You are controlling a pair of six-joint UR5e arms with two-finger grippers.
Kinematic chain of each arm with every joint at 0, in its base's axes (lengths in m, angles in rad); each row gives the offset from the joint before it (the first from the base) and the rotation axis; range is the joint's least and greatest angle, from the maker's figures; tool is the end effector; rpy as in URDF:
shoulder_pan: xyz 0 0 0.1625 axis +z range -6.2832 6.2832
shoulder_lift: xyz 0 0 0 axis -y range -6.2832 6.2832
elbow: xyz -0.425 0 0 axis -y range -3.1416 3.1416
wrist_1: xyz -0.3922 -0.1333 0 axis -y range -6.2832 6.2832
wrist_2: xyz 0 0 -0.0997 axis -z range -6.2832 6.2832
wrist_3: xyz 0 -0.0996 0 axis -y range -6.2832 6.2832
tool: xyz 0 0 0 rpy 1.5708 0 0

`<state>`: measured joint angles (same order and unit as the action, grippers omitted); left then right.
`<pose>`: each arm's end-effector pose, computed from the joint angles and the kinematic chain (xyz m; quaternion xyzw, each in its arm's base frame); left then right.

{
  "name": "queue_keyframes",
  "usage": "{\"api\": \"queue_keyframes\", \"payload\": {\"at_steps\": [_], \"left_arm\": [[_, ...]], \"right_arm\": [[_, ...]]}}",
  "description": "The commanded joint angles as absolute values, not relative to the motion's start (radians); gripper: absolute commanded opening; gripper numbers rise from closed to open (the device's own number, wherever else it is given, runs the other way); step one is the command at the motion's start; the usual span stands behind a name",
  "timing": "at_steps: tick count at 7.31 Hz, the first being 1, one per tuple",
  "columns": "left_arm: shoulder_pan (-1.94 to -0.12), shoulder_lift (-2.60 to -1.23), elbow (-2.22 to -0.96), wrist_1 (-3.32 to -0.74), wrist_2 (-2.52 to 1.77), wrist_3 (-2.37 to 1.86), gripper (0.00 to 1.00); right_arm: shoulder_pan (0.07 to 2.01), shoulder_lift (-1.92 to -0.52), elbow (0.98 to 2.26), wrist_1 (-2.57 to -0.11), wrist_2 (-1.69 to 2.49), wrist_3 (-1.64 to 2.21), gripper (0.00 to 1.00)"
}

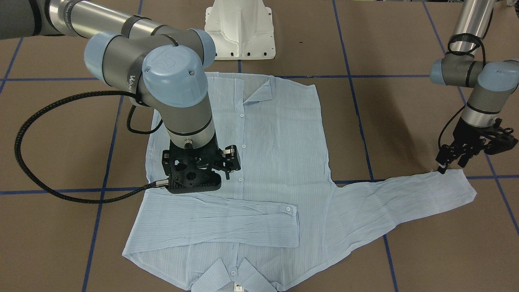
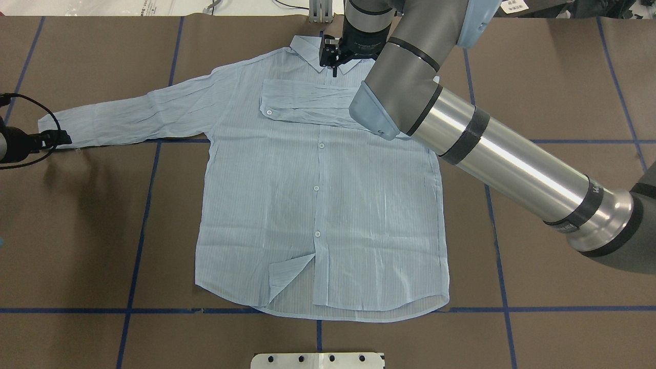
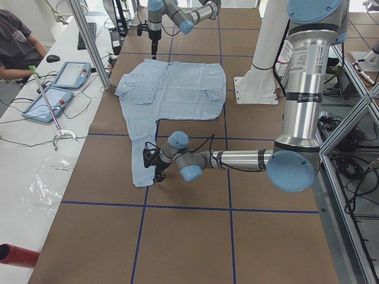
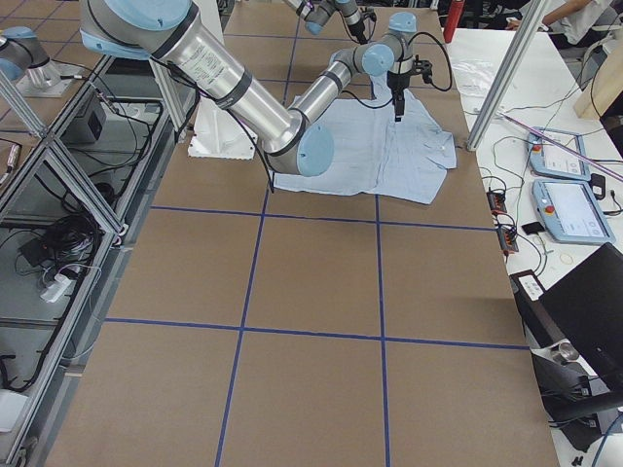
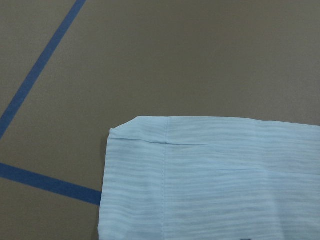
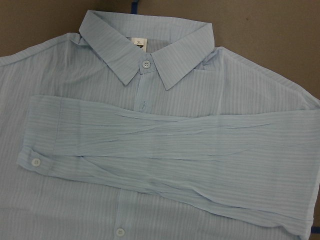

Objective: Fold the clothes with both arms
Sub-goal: 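Hold the right gripper near the collar while the left gripper grasps the other cuff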

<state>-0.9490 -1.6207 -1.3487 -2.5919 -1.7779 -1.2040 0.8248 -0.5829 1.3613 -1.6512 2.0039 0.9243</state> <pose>0.2267 -0.5100 0.6437 0.1759 0.3817 -0.2194 0.8805 -0.4544 -0.6265 0.1262 0.0744 -0.3831 0.0085 0.9207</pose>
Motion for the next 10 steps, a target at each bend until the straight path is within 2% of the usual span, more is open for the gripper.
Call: {"api": "queue_keyframes", "payload": {"at_steps": [1, 3, 6, 10], "left_arm": [[-0.945, -1.615, -1.333, -2.589, -1.769, -1.204, 0.85], [-0.945, -1.614, -1.33, -2.586, -1.767, -1.204, 0.85], [-0.946, -1.614, -1.325, -2.583, -1.767, -1.206, 0.67], [-0.948, -1.617, -1.324, -2.582, -1.755, -1.206, 0.66]], "right_arm": [[0.827, -0.598, 1.382, -1.654, 2.003, 0.922, 1.0], [0.825, -0.6, 1.384, -1.654, 2.003, 0.922, 1.0], [0.824, -0.611, 1.385, -1.649, 2.002, 0.922, 1.0], [0.822, -0.612, 1.385, -1.649, 1.999, 0.922, 1.0]]}}
